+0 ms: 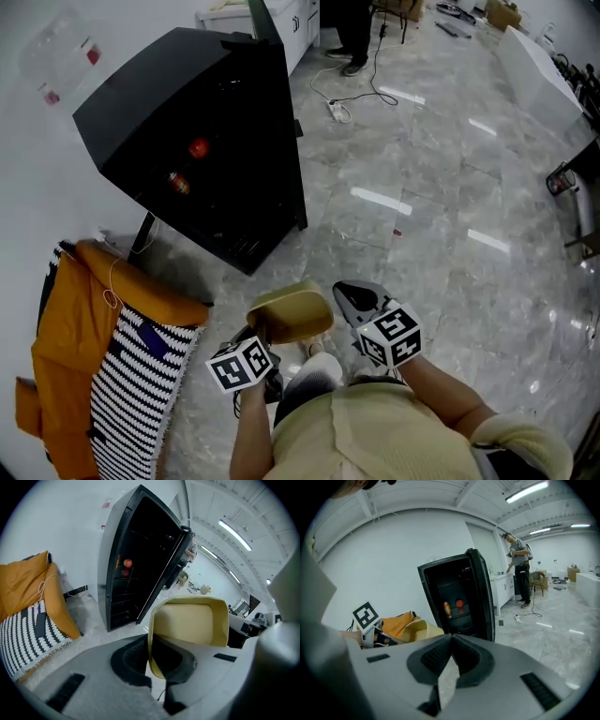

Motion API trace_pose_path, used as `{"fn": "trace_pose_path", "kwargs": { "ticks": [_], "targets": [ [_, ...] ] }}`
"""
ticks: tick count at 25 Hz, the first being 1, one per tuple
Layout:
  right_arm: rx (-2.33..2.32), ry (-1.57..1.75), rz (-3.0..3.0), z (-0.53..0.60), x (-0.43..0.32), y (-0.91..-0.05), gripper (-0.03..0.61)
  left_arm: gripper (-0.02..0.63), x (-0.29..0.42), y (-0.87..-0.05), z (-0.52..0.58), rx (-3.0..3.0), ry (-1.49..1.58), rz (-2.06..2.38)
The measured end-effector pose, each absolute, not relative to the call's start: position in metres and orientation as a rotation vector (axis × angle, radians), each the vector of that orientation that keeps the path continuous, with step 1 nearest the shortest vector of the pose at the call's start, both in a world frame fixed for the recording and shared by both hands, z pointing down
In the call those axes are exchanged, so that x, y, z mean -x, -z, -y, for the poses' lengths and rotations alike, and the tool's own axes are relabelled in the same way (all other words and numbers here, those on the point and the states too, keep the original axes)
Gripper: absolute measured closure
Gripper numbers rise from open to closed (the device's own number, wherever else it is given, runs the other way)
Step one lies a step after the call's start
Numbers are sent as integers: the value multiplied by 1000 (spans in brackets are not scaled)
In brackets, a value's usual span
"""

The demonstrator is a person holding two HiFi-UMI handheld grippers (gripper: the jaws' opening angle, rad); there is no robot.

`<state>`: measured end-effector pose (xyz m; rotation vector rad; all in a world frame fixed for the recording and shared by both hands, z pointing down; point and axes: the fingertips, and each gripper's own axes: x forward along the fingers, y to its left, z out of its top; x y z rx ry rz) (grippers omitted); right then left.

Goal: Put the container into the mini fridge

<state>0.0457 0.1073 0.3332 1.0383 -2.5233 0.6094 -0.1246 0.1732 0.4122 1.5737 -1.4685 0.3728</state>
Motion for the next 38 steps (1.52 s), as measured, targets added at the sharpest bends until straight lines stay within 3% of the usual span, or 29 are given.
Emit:
{"fn": "trace_pose_path", "kwargs": {
  "ticks": [13,38],
  "targets": [
    [-1086,-599,2479,-64,-6,-343,549,592,169,-429,-129,-1591,-411,1435],
    [-1055,-595,2396,33,-16,-423,549,592,179,-526,-36,-1456,-605,1408]
  ]
}}
